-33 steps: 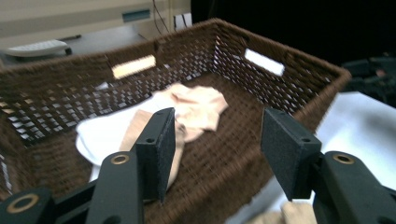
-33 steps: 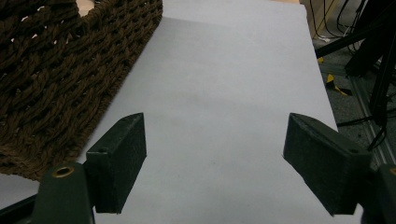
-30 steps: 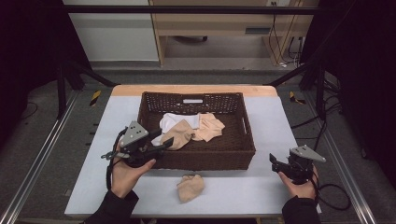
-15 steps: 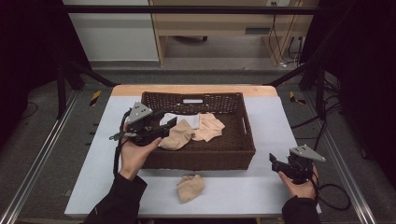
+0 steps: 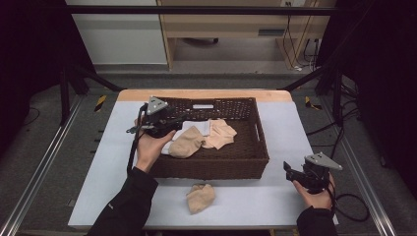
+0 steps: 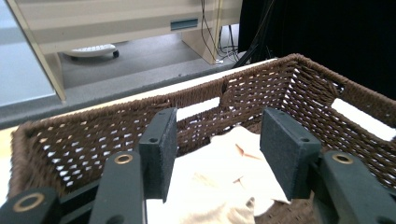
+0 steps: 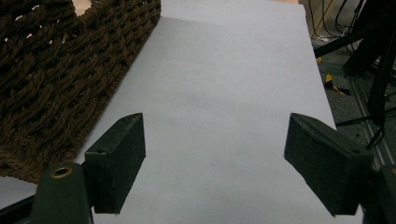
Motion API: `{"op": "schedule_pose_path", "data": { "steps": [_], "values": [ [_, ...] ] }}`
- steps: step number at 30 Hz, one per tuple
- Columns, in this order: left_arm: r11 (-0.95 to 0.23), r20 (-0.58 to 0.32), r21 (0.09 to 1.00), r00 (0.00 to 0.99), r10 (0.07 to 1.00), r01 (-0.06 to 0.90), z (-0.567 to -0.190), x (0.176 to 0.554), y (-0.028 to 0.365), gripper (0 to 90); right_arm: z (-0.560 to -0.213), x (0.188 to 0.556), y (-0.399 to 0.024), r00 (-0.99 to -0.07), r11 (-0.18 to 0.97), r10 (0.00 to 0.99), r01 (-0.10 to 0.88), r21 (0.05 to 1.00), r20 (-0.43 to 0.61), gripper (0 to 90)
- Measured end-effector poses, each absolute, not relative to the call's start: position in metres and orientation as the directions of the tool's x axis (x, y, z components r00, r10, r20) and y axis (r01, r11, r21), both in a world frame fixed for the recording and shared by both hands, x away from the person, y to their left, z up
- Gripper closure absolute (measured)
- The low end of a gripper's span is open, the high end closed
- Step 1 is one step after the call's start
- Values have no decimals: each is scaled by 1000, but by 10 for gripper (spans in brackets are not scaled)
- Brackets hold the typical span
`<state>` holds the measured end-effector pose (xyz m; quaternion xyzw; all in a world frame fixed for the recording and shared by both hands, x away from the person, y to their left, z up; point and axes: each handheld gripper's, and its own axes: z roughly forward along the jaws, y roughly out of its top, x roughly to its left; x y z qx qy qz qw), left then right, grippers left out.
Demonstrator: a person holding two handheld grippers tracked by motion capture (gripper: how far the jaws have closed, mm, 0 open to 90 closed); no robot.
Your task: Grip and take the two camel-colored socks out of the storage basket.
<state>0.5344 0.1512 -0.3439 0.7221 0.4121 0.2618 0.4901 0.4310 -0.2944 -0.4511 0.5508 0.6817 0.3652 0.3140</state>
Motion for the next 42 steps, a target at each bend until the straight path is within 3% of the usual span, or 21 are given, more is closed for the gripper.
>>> {"op": "schedule_pose_path", "data": {
  "steps": [5, 16, 27, 37, 42],
  "values": [
    [-184, -14, 923, 509, 861, 337, -353, 547, 146, 467, -451, 431, -295, -196, 127, 980, 519, 845, -27, 215],
    [-273, 27, 857, 493, 870, 436, -385, 575, 143, 459, -451, 432, -295, -199, 127, 980, 521, 844, -25, 227],
    [-316, 19, 794, 499, 866, 520, -412, 580, 146, 471, -452, 433, -295, -201, 130, 979, 526, 841, -26, 232],
    [-435, 87, 695, 533, 841, 572, -426, 582, 139, 483, -452, 432, -295, -196, 130, 980, 525, 841, -29, 239],
    [-445, 60, 650, 543, 838, 616, -433, 585, 140, 457, -452, 433, -294, -196, 132, 980, 527, 840, -31, 240]
  ]
}}
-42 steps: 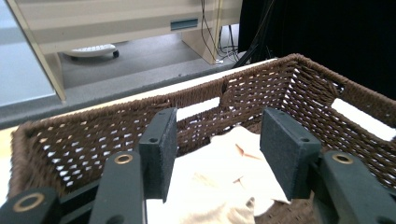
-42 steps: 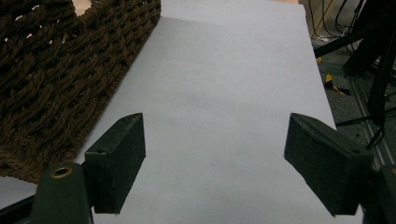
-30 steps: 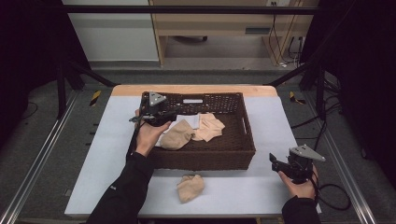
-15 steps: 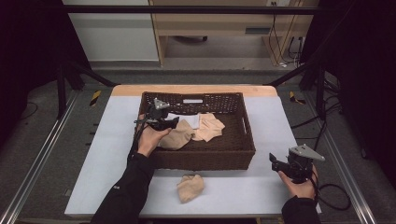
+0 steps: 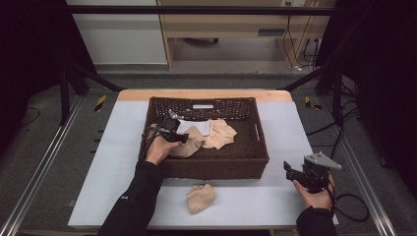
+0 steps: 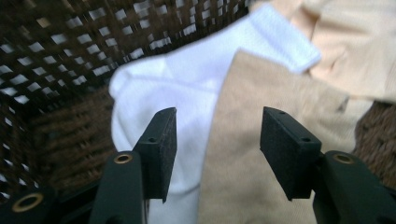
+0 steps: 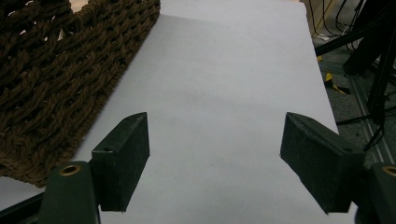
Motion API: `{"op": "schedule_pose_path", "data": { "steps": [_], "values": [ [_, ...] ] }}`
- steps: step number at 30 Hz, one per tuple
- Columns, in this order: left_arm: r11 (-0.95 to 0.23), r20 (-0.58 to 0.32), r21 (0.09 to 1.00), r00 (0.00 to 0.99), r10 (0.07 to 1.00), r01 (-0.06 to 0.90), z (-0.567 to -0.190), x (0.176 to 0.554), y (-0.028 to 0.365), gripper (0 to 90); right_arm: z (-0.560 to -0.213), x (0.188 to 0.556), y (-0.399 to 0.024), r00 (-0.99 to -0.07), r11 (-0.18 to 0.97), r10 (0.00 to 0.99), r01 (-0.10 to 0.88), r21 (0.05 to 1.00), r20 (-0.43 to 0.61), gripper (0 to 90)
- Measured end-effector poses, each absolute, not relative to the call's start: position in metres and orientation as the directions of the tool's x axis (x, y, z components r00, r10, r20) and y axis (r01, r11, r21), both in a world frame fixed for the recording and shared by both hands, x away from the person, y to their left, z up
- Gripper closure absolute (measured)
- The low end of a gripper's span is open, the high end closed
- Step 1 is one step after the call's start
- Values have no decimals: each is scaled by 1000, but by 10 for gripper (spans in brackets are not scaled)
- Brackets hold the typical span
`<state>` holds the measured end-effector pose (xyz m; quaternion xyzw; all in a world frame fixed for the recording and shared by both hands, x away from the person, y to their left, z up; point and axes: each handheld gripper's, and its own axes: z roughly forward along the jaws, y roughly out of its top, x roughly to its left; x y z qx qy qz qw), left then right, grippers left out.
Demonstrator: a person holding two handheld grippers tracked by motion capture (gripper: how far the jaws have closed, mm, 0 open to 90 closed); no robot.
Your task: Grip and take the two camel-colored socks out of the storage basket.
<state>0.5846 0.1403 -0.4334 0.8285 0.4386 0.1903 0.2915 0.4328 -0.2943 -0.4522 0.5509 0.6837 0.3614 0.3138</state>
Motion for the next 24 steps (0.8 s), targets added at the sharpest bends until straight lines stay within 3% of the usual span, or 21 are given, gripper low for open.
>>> {"op": "schedule_pose_path", "data": {
  "steps": [9, 24],
  "values": [
    [-487, 66, 617, 576, 815, 618, -438, 585, 138, 474, -452, 433, -294, -196, 132, 980, 525, 841, -32, 241],
    [-493, 48, 590, 582, 812, 639, -429, 579, 134, 862, -452, 432, -295, -193, 129, 981, 524, 842, -30, 243]
  ]
}}
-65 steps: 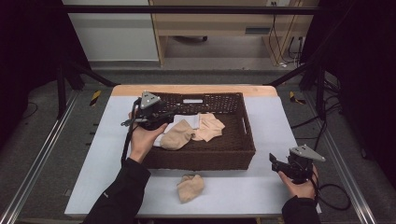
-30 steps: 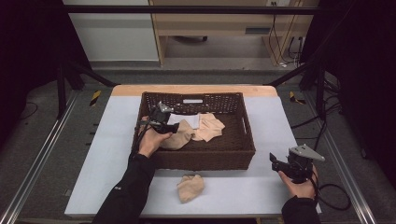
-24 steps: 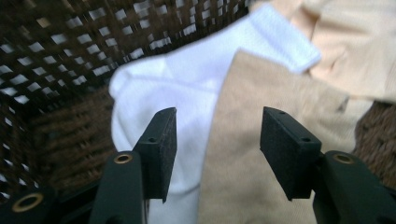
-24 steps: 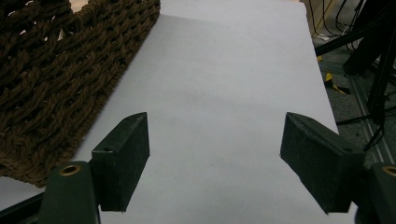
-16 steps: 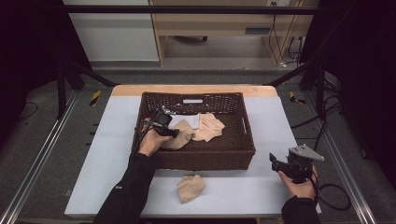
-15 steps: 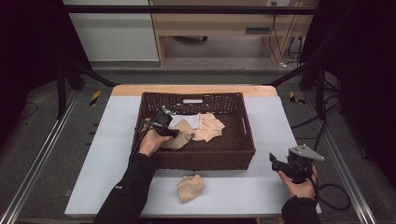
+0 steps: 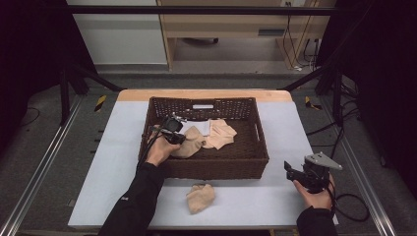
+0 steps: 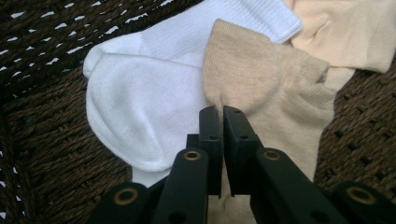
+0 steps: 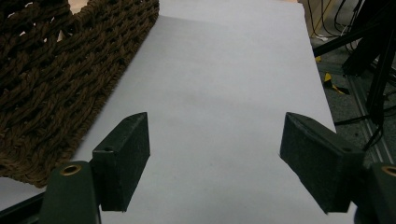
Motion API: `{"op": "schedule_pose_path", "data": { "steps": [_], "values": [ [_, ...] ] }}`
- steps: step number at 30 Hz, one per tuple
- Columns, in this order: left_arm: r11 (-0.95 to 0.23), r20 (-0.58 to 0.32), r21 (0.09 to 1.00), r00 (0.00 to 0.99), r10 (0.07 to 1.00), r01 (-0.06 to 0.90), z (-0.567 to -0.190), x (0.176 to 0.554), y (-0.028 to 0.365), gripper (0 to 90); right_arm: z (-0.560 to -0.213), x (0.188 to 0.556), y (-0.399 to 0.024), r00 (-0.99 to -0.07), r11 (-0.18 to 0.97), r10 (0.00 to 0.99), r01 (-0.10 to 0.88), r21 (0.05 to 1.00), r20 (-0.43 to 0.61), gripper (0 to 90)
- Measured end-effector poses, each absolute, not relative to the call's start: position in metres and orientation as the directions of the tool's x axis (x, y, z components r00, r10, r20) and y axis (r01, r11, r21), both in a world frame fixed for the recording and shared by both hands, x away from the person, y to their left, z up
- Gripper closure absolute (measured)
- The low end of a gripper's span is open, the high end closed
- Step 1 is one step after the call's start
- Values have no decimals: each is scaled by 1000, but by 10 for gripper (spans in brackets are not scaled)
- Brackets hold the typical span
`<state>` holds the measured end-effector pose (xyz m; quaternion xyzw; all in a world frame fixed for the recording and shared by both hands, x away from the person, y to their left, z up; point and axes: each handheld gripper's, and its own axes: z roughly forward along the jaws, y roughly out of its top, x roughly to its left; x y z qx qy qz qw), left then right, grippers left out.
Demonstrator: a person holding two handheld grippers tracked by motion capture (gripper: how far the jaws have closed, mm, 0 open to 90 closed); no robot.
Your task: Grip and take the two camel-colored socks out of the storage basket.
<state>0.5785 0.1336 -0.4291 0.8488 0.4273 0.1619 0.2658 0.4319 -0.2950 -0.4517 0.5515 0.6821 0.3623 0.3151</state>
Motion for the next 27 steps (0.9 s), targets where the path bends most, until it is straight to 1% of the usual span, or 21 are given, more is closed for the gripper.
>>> {"op": "schedule_pose_path", "data": {
  "steps": [3, 7, 17, 22, 27],
  "values": [
    [-479, 38, 615, 583, 812, 627, -426, 577, 134, 876, -452, 432, -295, -193, 129, 981, 524, 842, -30, 243],
    [-418, 1, 688, 576, 817, 592, -419, 573, 138, 880, -452, 432, -296, -191, 126, 981, 526, 841, -28, 243],
    [-319, -37, 795, 567, 823, 515, -409, 568, 147, 882, -451, 431, -297, -187, 126, 982, 523, 843, -31, 243],
    [-246, -71, 859, 581, 811, 448, -401, 566, 149, 884, -451, 431, -298, -185, 124, 982, 523, 844, -29, 244],
    [-211, -63, 900, 593, 803, 381, -391, 561, 150, 885, -451, 432, -298, -183, 123, 983, 524, 843, -30, 243]
  ]
}}
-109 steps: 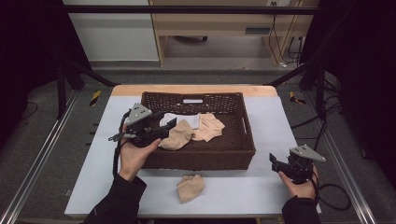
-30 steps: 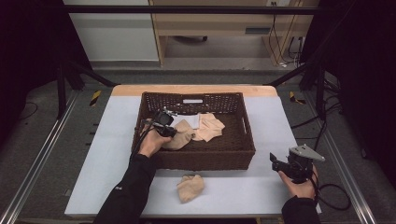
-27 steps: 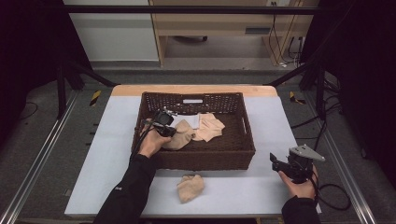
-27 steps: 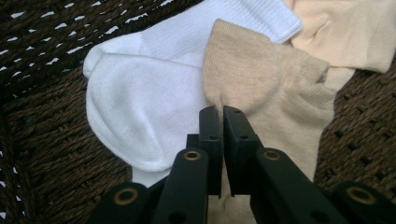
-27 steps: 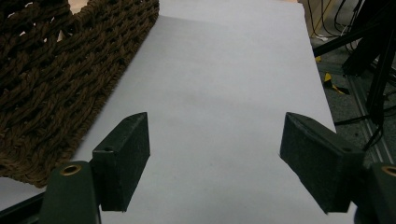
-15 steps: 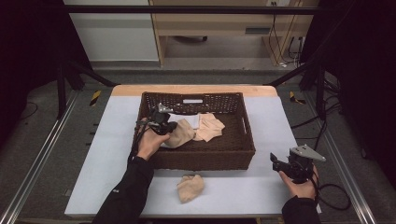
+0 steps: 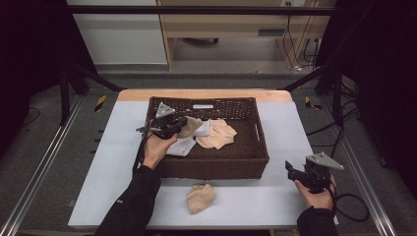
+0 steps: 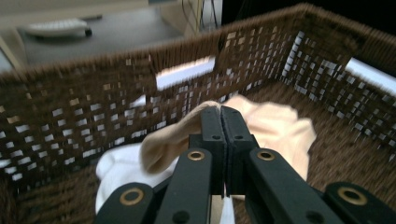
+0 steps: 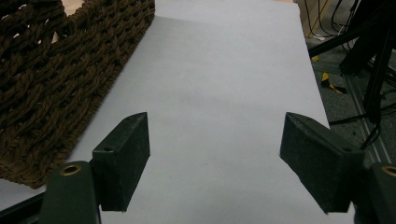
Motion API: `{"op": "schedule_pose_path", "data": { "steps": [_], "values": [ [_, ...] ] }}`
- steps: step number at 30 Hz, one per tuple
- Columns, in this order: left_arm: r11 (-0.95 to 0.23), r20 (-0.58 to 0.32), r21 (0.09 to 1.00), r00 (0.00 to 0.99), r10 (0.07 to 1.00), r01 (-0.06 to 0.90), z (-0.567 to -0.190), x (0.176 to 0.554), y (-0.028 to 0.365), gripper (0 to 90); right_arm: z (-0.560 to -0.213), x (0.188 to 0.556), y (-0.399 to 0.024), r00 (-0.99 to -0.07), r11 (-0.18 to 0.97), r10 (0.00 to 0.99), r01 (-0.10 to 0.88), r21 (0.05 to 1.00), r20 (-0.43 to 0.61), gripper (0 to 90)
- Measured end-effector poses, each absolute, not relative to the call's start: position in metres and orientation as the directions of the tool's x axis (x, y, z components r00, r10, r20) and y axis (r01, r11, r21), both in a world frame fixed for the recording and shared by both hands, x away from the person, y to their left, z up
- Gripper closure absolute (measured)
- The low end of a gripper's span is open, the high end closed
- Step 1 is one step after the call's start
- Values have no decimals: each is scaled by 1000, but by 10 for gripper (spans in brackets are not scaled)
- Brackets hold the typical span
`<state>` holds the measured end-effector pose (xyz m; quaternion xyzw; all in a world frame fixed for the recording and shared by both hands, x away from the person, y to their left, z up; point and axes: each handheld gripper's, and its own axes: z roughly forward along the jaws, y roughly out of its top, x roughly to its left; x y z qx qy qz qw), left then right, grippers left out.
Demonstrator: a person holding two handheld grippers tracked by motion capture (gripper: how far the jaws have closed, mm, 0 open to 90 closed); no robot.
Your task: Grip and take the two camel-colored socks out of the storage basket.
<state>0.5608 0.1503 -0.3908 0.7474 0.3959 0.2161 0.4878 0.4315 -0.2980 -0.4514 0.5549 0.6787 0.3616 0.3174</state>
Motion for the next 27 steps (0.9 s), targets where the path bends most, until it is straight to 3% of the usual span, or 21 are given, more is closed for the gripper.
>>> {"op": "schedule_pose_path", "data": {
  "steps": [11, 27],
  "values": [
    [-147, -38, 958, 614, 789, 247, -344, 539, 155, 885, -451, 431, -298, -181, 120, 983, 522, 845, -28, 241],
    [-109, -34, 980, 680, 732, 167, -311, 486, 152, 885, -450, 430, -299, -181, 117, 983, 517, 848, -25, 243]
  ]
}}
